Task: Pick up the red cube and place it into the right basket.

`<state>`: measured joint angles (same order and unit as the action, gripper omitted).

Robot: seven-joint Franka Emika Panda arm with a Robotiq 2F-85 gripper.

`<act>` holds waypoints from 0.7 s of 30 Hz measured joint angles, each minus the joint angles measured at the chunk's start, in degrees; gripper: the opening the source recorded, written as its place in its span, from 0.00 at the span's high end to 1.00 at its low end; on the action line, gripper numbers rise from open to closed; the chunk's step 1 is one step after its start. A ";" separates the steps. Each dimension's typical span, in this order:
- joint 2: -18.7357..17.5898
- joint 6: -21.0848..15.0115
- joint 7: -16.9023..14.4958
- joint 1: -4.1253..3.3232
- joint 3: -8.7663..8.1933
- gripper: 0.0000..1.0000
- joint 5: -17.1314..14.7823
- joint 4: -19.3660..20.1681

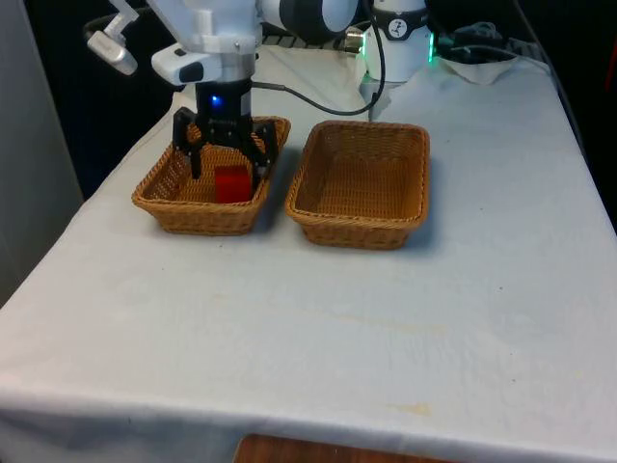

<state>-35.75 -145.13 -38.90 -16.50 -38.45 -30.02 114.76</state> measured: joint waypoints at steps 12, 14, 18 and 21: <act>2.75 4.30 -3.67 0.00 -3.84 0.00 0.29 -2.12; 3.04 5.04 -4.24 0.00 -4.47 0.00 0.29 -2.58; 3.90 6.99 -5.33 -0.06 -5.16 0.00 0.46 -3.50; 4.53 8.19 -5.39 -0.29 -5.16 0.00 1.49 -4.13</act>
<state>-31.23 -136.94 -44.29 -16.79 -43.60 -28.53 110.64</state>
